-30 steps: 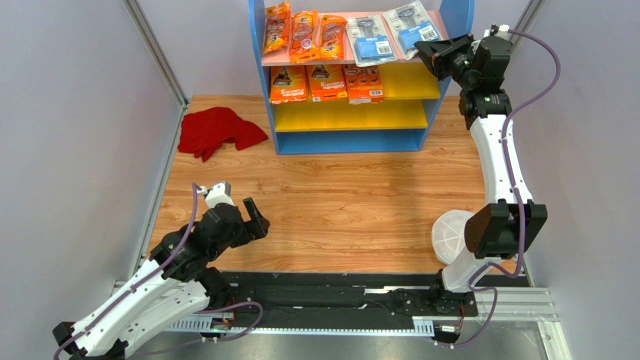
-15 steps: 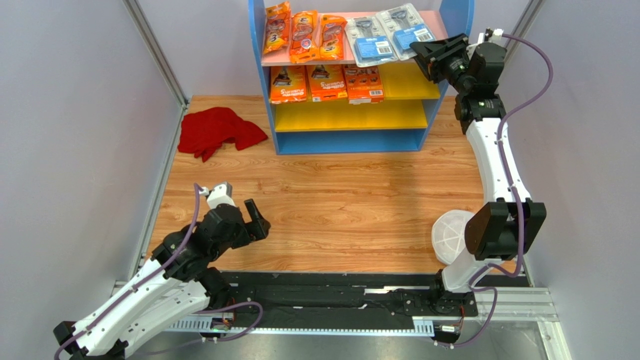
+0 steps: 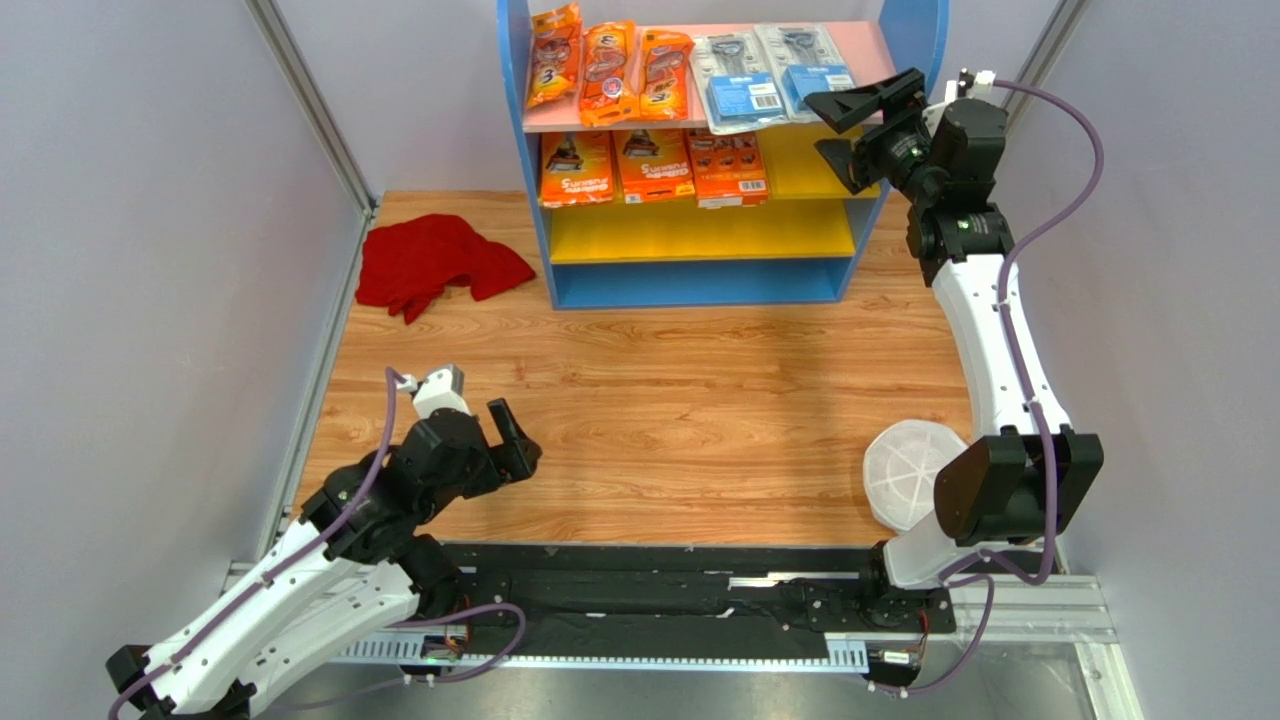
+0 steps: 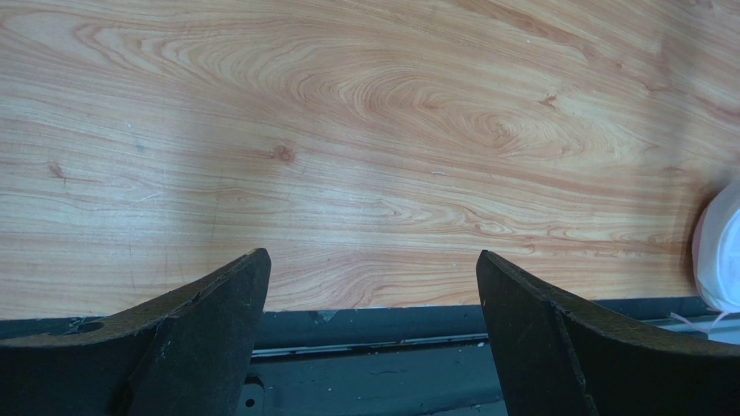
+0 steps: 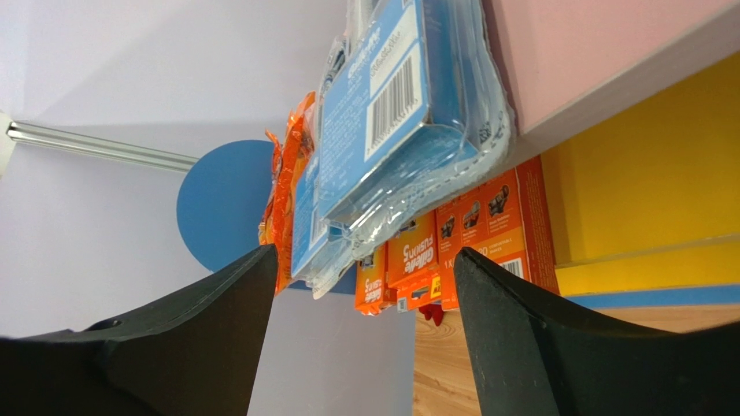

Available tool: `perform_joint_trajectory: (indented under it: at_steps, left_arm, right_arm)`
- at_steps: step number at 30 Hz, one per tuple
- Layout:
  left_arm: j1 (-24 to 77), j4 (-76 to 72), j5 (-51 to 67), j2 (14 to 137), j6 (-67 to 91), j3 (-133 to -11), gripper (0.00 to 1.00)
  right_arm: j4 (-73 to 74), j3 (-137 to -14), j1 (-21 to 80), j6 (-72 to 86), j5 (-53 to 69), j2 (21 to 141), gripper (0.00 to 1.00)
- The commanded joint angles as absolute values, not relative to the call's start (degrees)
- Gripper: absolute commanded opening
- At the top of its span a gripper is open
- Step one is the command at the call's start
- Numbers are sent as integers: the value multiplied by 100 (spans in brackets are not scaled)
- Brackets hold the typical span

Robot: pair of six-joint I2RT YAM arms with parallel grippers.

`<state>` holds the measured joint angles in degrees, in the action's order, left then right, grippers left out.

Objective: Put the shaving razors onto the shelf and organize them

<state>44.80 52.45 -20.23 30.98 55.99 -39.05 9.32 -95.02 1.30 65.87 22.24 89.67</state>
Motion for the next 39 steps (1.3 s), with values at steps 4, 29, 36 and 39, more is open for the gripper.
perform_joint_trajectory:
  at_steps: [4, 29, 36, 39]
  left_arm:
    - [4474, 5133, -1951, 2997, 5484, -3929, 97]
    - [4474, 5308, -1898, 4059, 3710, -5650, 99]
    - [4474, 5643, -1864, 4896, 3560, -6485, 99]
    - [4474, 5337, -1583, 4720, 3393, -6530, 99]
  right_arm:
    - [1195, -9475, 123, 6267, 2259, 8570, 81]
    - [3839, -5776, 132, 3430, 1365, 4722, 98]
    - [4833, -4598, 141, 3304, 914, 3218, 100]
    - [5035, -4535, 132, 3279, 905, 3059, 100]
